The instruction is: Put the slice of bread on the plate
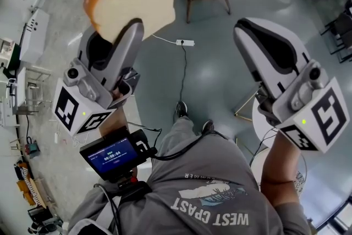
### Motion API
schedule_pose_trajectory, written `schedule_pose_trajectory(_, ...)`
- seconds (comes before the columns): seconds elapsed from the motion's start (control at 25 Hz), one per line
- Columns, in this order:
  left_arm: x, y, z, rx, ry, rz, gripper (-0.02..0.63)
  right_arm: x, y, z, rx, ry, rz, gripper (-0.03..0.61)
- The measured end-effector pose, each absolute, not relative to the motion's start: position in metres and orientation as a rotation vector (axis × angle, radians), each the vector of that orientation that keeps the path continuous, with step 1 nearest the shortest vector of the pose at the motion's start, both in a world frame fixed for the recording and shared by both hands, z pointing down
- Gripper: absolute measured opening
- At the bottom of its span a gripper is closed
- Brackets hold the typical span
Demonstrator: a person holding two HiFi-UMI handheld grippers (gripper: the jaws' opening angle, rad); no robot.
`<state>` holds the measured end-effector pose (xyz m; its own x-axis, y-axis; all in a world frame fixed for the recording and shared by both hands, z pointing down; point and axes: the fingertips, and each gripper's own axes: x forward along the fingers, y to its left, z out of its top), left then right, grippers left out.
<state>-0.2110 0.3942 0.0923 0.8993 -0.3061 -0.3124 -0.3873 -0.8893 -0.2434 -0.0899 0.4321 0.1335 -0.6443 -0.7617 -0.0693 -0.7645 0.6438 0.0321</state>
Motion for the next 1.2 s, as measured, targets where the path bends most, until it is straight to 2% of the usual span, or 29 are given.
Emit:
schedule_pose_trajectory(0.12, -0.210, 0.388, 0.091, -2.762, 0.500, 0.384, 0.097, -0.087, 0.425, 0.132, -1.320, 2.785, 0.092, 0.011)
schedule_pose_trajectory(0.32, -0.222, 0.316, 0.092, -2.777, 0.489, 0.386, 0.097, -0.097, 0.355, 0.132, -1.347, 2.775, 0.076, 0.011)
schedule_pose_trajectory(0.6, -0.229, 0.321, 0.090, -2.765, 0.446, 0.418, 0.097, -0.105, 0.363, 0.131, -1.388, 2.759, 0.106, 0.011)
schedule_pose_trajectory(1.2, -0.311, 0.217, 0.086, -2.788, 0.400, 0.461, 0.097, -0.184, 0.264, 0.125, -1.463, 2.745, 0.102, 0.011)
